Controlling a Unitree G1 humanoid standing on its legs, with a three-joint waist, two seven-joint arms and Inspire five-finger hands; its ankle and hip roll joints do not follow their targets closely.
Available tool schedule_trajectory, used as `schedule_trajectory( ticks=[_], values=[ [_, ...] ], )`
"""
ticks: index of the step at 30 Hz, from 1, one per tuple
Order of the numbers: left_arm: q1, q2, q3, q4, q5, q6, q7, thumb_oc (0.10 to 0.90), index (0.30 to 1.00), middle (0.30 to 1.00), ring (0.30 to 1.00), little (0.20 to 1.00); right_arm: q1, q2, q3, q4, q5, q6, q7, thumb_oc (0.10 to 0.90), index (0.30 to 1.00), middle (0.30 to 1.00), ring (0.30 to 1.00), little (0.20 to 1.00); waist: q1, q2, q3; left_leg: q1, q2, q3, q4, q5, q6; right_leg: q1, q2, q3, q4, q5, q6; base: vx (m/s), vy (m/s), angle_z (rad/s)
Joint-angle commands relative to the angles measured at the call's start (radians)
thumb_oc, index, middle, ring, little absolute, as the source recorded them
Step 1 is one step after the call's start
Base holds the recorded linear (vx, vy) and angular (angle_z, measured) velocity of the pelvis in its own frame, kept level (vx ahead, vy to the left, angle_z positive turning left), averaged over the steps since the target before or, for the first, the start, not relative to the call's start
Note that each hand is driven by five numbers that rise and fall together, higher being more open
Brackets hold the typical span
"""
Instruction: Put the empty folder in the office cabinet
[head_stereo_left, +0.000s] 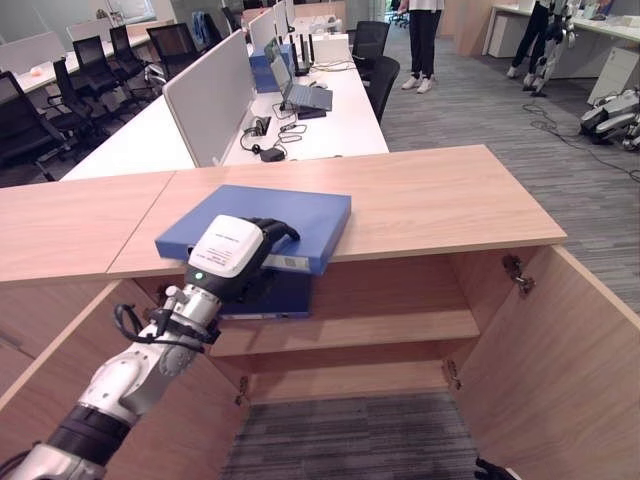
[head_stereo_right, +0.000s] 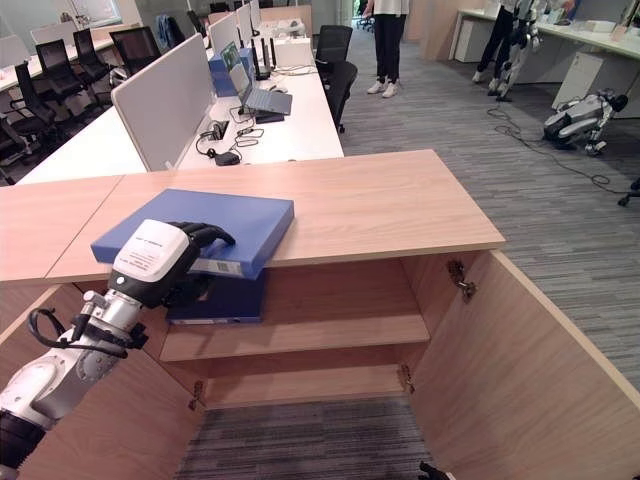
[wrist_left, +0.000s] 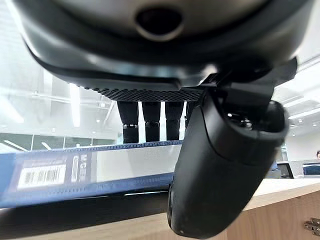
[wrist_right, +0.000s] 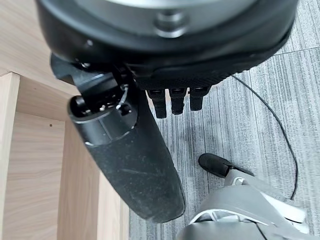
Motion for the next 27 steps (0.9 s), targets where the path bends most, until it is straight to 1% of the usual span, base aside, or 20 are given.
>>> schedule_trajectory(
  ticks=[1,4,7,12,14,15,18,21,24,25,27],
  values=[
    [-0.116,0.009,0.075,-0.011,-0.031,0.013,-0.005,0.400,0.300,0.300,0.300,0.300,-0.079,-0.017,-0.028,0.021,0.032,-0.031,0.000,0.800,0.900,0.900,0.900,0.900,-0.001,-0.035,0.051,0.097,-0.006,-0.024,0.040,-0.183,-0.015,0.063,-0.020,0.006,0.009,-0.142,0.064,0.00,0.000,0.00],
    [-0.113,0.003,0.087,-0.026,-0.040,0.012,-0.003,0.400,0.300,0.300,0.300,0.300,-0.079,-0.015,-0.029,0.023,0.034,-0.030,0.000,0.800,0.900,0.900,0.900,0.900,0.001,-0.037,0.049,0.098,-0.006,-0.025,0.040,-0.183,-0.016,0.065,-0.019,0.005,0.009,-0.143,0.063,0.00,0.000,0.00],
    [-0.096,-0.017,0.139,-0.085,-0.074,0.006,0.005,0.400,0.300,0.300,0.300,0.300,-0.082,-0.008,-0.030,0.022,0.042,-0.029,0.005,0.800,0.900,0.900,0.900,0.900,0.006,-0.040,0.047,0.098,-0.007,-0.029,0.041,-0.186,-0.015,0.067,-0.019,0.005,0.009,-0.145,0.061,0.00,0.000,0.00],
    [-0.036,-0.085,0.277,-0.244,-0.180,-0.017,0.013,0.400,0.300,0.300,0.300,0.300,-0.084,0.007,-0.033,0.017,0.050,-0.030,0.011,0.800,0.900,0.900,0.900,0.900,0.025,-0.043,0.049,0.096,-0.007,-0.040,0.048,-0.187,-0.017,0.073,-0.023,-0.006,0.009,-0.148,0.056,0.00,0.000,0.00],
    [-0.012,-0.126,0.345,-0.317,-0.269,-0.038,0.008,0.400,0.300,0.300,0.300,0.300,-0.084,0.014,-0.032,0.012,0.061,-0.034,0.018,0.800,0.900,0.900,0.900,0.900,0.036,-0.043,0.052,0.093,-0.008,-0.049,0.052,-0.186,-0.018,0.075,-0.023,-0.012,0.009,-0.148,0.055,-0.01,-0.016,0.02],
    [0.005,-0.157,0.391,-0.365,-0.345,-0.053,0.012,0.400,0.300,0.300,0.300,0.300,-0.088,0.019,-0.031,0.002,0.074,-0.036,0.027,0.800,0.900,0.900,0.900,0.900,0.041,-0.042,0.053,0.091,-0.009,-0.053,0.054,-0.186,-0.018,0.076,-0.025,-0.015,0.009,-0.148,0.053,-0.02,-0.025,0.09],
    [0.031,-0.210,0.456,-0.426,-0.527,-0.107,0.012,0.400,0.300,0.300,0.300,0.300,-0.090,0.026,-0.028,-0.039,0.104,-0.043,0.045,0.800,0.900,0.900,0.900,0.900,0.051,-0.040,0.055,0.088,-0.013,-0.061,0.058,-0.186,-0.017,0.079,-0.028,-0.019,0.009,-0.147,0.053,-0.02,-0.019,0.16],
    [0.054,-0.264,0.498,-0.452,-0.749,-0.155,-0.043,0.400,0.300,0.300,0.300,0.300,-0.088,0.023,-0.024,-0.093,0.125,-0.053,0.057,0.800,0.900,0.900,0.900,0.900,0.060,-0.035,0.058,0.084,-0.014,-0.066,0.059,-0.184,-0.017,0.082,-0.031,-0.026,0.009,-0.148,0.051,-0.03,-0.012,0.08],
    [0.080,-0.276,0.537,-0.478,-0.932,-0.183,-0.119,0.400,0.300,0.300,0.300,0.300,-0.090,0.021,-0.025,-0.128,0.142,-0.061,0.065,0.800,0.900,0.900,0.900,0.900,0.073,-0.028,0.060,0.079,-0.017,-0.072,0.059,-0.181,-0.017,0.083,-0.034,-0.035,0.009,-0.148,0.051,-0.03,-0.004,0.07],
    [0.097,-0.283,0.556,-0.489,-1.010,-0.187,-0.159,0.400,0.300,0.300,0.300,0.300,-0.091,0.023,-0.022,-0.134,0.149,-0.061,0.071,0.800,0.900,0.900,0.900,0.900,0.076,-0.026,0.059,0.078,-0.018,-0.073,0.058,-0.180,-0.017,0.084,-0.034,-0.039,0.009,-0.147,0.050,-0.03,0.001,0.06],
    [0.114,-0.305,0.562,-0.507,-1.136,-0.190,-0.211,0.400,0.300,0.300,0.300,0.300,-0.100,0.025,-0.017,-0.137,0.153,-0.060,0.075,0.800,0.900,0.900,0.900,0.900,0.083,-0.022,0.060,0.076,-0.020,-0.077,0.055,-0.178,-0.017,0.085,-0.036,-0.044,0.009,-0.146,0.051,-0.03,0.002,0.09]
  ],
)
